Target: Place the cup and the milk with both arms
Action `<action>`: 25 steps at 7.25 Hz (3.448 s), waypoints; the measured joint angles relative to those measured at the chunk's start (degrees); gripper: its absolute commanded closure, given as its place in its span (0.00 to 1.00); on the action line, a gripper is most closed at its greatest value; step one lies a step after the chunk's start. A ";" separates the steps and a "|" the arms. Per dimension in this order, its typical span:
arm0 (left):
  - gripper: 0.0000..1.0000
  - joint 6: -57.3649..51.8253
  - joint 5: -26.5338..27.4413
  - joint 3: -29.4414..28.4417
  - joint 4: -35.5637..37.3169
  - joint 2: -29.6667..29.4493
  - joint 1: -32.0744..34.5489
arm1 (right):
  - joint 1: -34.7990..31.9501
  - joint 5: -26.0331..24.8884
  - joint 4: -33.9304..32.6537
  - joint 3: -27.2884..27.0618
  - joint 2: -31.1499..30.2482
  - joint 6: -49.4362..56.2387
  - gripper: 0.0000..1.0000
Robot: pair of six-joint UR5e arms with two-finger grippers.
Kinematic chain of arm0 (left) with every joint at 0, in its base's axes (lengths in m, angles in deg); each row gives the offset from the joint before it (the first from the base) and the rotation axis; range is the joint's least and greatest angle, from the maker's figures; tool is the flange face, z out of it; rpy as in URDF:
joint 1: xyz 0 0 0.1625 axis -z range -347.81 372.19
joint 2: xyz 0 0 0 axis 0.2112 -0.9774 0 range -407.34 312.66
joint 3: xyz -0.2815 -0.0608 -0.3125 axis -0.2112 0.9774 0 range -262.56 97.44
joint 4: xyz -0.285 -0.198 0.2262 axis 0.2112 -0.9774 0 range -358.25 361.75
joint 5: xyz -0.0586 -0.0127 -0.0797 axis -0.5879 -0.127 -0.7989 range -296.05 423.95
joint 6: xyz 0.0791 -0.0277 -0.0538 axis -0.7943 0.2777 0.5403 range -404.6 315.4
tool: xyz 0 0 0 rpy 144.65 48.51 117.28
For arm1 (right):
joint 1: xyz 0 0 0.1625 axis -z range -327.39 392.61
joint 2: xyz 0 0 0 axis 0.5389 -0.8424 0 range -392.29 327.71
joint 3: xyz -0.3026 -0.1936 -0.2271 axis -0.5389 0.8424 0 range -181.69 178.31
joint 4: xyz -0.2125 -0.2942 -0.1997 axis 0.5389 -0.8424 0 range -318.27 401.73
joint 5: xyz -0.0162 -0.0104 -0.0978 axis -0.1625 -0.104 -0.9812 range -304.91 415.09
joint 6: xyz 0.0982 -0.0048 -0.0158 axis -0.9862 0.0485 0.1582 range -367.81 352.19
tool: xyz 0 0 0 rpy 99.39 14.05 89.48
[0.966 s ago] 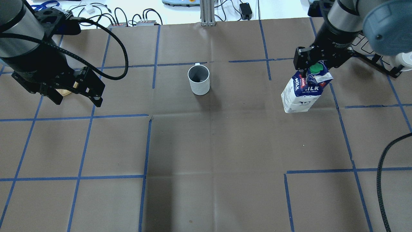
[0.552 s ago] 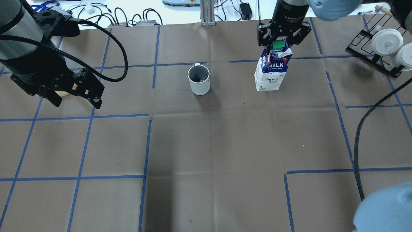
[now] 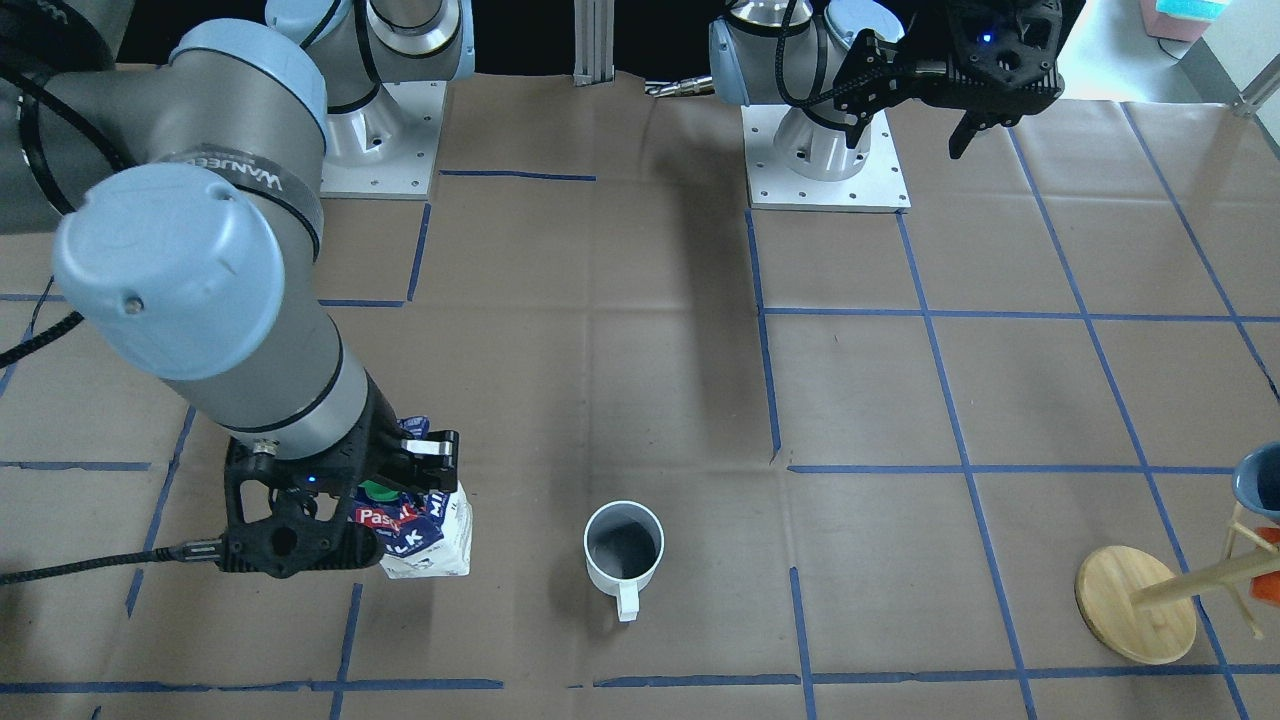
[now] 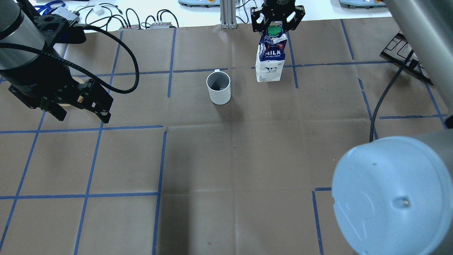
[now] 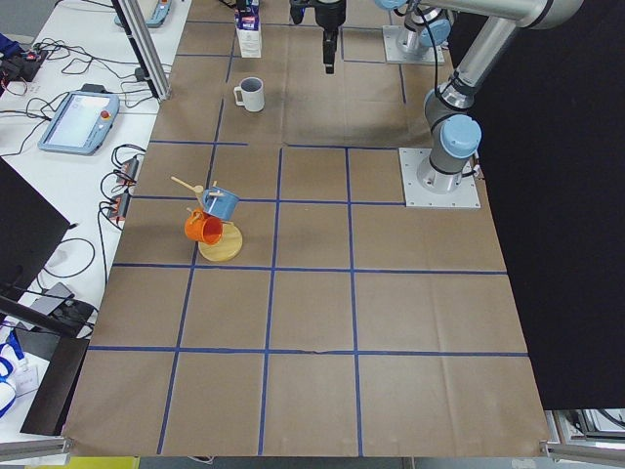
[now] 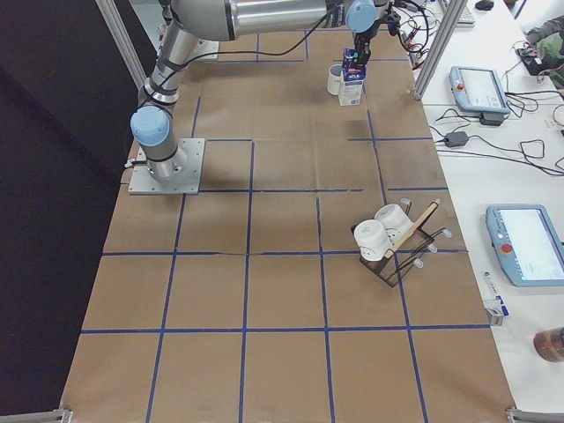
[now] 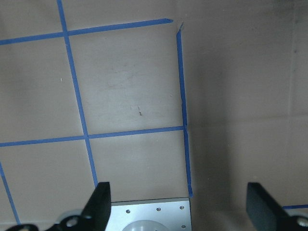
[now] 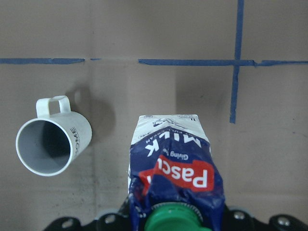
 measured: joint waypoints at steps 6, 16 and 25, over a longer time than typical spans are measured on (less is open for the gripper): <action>0.00 0.00 0.00 0.54 -0.13 0.59 0.04 | -5.16 0.53 2.40 6.82 10.37 -6.60 0.19; 0.00 0.00 0.00 0.63 -0.71 0.74 0.05 | 4.50 0.08 16.59 -4.15 -7.95 9.82 0.01; 0.00 0.00 0.00 0.63 -0.66 0.69 0.05 | 11.79 -0.03 -0.12 -44.04 -42.62 7.86 0.00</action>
